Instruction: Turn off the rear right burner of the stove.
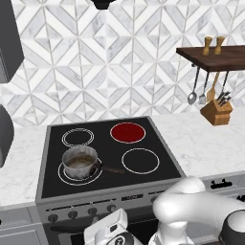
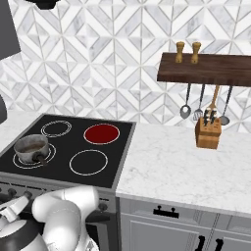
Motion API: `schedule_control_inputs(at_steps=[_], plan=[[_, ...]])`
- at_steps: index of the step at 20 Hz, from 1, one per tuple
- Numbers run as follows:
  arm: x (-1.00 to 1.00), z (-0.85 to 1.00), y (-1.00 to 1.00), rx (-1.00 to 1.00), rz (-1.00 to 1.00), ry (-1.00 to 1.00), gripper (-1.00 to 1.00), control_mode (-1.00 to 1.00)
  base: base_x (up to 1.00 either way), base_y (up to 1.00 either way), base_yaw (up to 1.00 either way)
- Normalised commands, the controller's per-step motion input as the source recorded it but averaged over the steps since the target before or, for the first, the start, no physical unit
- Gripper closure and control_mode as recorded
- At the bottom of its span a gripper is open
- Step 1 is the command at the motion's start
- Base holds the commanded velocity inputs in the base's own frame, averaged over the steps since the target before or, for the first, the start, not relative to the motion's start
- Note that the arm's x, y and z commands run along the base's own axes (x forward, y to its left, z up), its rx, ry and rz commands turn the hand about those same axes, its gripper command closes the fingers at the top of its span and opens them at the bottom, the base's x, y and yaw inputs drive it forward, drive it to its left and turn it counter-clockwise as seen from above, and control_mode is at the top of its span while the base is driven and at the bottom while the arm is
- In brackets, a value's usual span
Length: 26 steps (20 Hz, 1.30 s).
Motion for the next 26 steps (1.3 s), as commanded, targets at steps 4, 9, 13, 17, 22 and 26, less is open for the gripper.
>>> schedule_control_inputs(at_steps=[4,9,13,17,22,26], plan=[[0.09,-0.21,0.32,0.02,0.00,-0.08,-1.00,-1.00,0.00,0.00,0.00],[0.00,-0.29,0.42,0.00,0.00,-0.07,-1.00,-1.00,0.00,0.00,0.00],[0.01,-0.28,0.10,0.00,0.00,-0.06,-1.00,-1.00,0.00,0.00,0.00],[0.14,-0.20,-0.07,0.00,0.00,-0.05,-1.00,-1.00,0.00,0.00,0.00],[0.30,0.00,-0.01,0.00,0.00,0.00,-1.00,-1.00,0.00,0.00,0.00],[0.25,-0.10,0.00,0.00,0.00,0.00,-1.00,-1.00,0.00,0.00,0.00]])
